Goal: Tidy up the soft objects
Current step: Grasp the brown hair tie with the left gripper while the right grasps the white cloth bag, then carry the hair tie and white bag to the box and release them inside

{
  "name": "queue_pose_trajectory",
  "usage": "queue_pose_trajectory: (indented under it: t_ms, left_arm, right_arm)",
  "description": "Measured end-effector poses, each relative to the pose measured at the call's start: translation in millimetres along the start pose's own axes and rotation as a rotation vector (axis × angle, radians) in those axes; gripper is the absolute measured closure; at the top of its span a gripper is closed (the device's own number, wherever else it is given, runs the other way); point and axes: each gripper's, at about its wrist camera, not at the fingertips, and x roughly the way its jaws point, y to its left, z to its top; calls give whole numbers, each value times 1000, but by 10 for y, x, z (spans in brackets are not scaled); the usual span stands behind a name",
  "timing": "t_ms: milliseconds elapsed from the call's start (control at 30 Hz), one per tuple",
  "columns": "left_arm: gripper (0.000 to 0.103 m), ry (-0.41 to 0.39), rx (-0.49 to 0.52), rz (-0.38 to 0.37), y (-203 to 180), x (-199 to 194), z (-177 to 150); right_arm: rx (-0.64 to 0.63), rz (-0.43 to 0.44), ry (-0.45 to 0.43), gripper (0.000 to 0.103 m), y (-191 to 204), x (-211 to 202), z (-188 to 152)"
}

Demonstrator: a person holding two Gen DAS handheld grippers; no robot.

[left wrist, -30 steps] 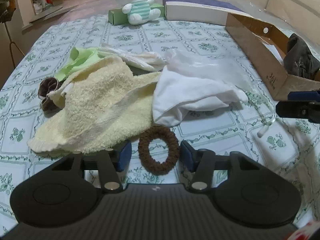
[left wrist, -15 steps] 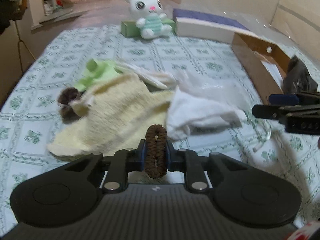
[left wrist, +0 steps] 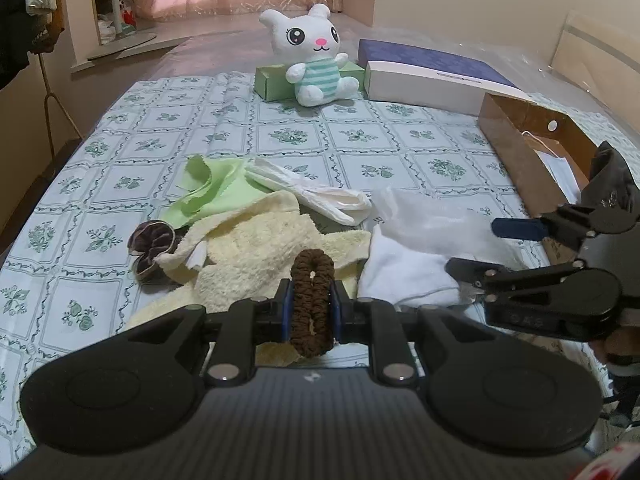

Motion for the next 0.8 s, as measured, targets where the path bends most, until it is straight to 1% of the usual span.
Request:
queue_pose_trajectory:
  t_ms: [33, 100, 133, 167, 200, 233, 333, 500, 800]
  left_arm:
    - [85, 1, 0, 0, -1, 11, 2]
    - [85, -2, -3, -3, 1, 11, 7]
    - [85, -5, -4, -4, 4, 9, 12]
    - [85, -8, -4, -4, 4, 1, 17]
    - [85, -11, -4, -4, 0, -6, 20]
    - [85, -14, -3, -4, 0, -15, 28]
    - [85, -24, -2, -4, -14, -59, 44]
    - [85, -48, 6, -14, -65, -161, 96]
    - [85, -104, 54, -73, -349, -347, 274]
  right_arm:
    - [5, 13, 4, 73, -6, 9, 3]
    - [10, 11, -3, 81, -6, 3, 17]
    - [13, 12, -8, 90, -9, -11, 27]
    - [21, 16, -11, 97, -14, -27, 38]
    - [33, 16, -14, 98, -27, -52, 47]
    - [48, 20, -18, 102, -41, -88, 57]
    - [93, 32, -37, 103, -105, -207, 100]
    - [209, 58, -83, 103, -260, -517, 177]
    - [390, 79, -144, 103, -586, -1115, 202]
